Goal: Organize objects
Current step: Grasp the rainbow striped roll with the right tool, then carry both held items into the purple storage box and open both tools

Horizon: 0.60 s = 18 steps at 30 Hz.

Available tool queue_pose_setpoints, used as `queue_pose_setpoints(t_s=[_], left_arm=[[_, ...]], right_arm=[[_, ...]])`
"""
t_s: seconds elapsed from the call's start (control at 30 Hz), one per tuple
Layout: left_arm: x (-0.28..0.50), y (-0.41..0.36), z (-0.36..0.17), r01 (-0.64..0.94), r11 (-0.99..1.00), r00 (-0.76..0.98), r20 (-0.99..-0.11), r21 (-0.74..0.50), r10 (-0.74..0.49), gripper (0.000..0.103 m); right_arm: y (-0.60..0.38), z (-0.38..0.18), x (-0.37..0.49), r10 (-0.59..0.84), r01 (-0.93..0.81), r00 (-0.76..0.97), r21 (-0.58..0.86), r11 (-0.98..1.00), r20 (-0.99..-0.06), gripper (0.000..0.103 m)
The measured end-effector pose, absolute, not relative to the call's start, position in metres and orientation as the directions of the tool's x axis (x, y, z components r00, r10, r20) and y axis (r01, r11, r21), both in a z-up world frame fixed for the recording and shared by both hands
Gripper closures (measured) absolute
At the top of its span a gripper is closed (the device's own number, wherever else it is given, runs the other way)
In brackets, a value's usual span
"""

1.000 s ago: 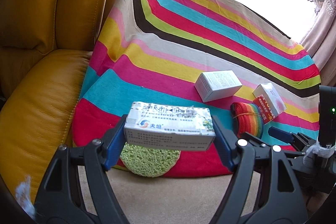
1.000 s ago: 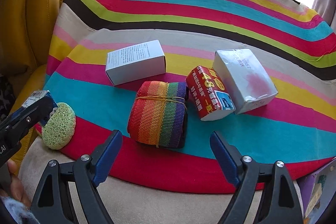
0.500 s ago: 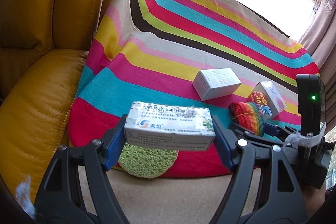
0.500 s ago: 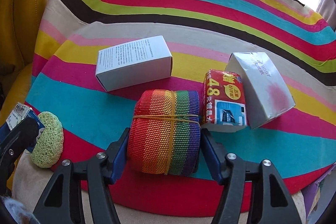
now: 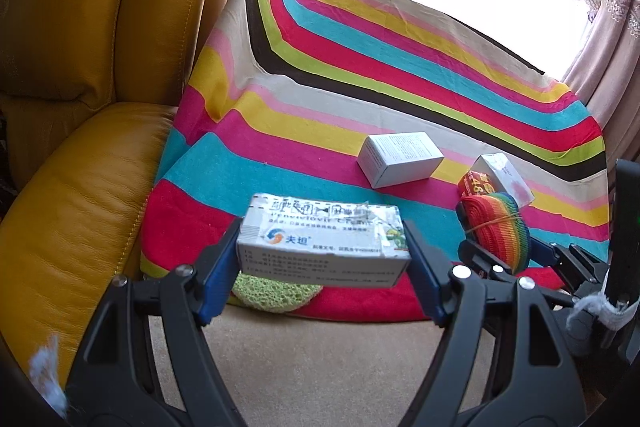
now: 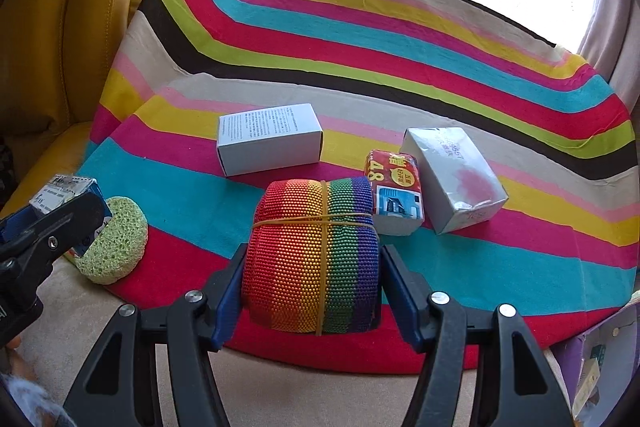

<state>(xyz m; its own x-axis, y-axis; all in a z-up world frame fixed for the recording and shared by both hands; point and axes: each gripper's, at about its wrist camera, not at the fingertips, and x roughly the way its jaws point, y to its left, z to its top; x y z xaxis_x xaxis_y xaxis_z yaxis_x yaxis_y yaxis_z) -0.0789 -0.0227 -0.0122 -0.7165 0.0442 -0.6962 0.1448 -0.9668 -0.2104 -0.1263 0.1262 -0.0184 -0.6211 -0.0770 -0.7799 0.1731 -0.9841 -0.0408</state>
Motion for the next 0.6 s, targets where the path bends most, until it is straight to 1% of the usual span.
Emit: queue_pose_setpoints(t_s=[0.33,0.6], left_arm=[[-0.068,-0.001,-0.008,0.109,-0.979,-0.716,-0.697,-0.171,0.042,0.025],[-0.064,0.014,-0.007,0.072,-0.983,-0.711,-0.700,-0.168,0.067,0.025]], right_arm=[[0.141,-0.007,-0.099,-0.056,0.151,-0.669,-0.062,-0.987,-0.741,0.040],[0.160,0.000,-0.082,-0.033,0.110,-0.686,-0.059,-0.992,-0.726,0.040]])
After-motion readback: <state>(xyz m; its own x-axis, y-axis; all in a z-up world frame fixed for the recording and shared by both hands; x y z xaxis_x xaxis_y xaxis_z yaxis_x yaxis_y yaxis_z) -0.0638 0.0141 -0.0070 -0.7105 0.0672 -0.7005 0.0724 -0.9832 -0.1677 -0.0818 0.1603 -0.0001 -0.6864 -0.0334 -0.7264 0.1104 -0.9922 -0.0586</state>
